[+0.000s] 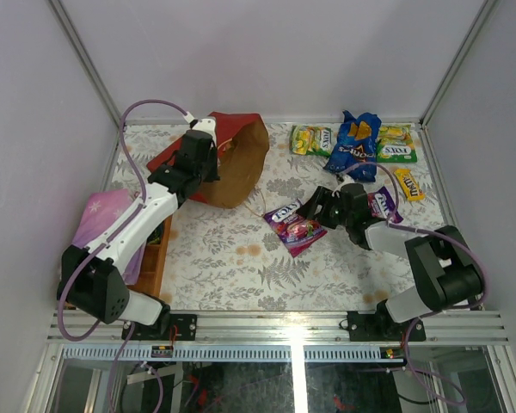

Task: Take the snacks out of the paper bag
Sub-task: Place the snack at the center of the board.

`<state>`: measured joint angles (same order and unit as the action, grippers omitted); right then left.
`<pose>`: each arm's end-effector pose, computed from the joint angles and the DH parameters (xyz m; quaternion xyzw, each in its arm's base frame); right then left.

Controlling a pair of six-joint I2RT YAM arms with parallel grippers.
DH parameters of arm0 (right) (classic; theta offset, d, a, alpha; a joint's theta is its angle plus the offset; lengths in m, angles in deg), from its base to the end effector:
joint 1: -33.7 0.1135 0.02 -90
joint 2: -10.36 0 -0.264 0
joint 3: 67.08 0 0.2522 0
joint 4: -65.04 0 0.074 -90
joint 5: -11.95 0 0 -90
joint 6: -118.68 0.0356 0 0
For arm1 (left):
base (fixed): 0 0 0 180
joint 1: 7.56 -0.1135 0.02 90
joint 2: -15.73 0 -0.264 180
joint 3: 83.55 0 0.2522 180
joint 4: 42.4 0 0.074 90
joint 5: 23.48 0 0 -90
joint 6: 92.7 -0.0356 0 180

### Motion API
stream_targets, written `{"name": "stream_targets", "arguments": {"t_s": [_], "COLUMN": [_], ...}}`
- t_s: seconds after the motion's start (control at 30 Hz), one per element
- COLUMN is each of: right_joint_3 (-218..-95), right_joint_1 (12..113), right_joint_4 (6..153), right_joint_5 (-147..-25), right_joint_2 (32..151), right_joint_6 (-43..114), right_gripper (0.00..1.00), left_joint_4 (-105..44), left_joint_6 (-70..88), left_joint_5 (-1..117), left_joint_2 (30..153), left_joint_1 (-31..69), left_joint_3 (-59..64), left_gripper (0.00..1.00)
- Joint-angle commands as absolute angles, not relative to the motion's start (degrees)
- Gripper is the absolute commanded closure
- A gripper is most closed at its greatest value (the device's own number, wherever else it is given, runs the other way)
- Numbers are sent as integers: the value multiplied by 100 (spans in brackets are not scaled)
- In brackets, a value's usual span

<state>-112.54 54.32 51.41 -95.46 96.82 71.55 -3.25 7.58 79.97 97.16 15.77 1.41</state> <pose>0.2676 0.1121 0.1619 0.0858 0.8438 0.3803 0.3689 0.2977 -0.1194 0.3268 0.0472 0.8837 -0.0315 0.4645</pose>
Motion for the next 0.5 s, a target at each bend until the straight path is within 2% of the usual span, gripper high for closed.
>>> {"name": "stream_targets", "arguments": {"t_s": [0.0, 0.2, 0.3, 0.47], "right_joint_3": [-11915, -12708, -13015, -13287], "right_joint_1": [5418, 5425, 5421, 5426], "right_joint_4": [5990, 7692, 7991, 7814], "right_joint_5": [-8746, -7858, -8010, -8589], "right_joint_2": [9078, 9114, 9560, 10179], "right_joint_6": [6503, 5590, 5182, 4678], "right_gripper": [20, 16, 14, 19], "left_joint_4": [-421, -412, -380, -359], "left_joint_6": [803, 817, 828, 837], "left_joint_5": [8000, 7920, 7838, 7782], "left_joint_2": [9803, 9877, 9955, 9969], "left_joint_1": [1532, 1538, 1537, 1539], "left_joint_3": [175, 194, 236, 254], "left_gripper": [100, 100, 100, 100]}}
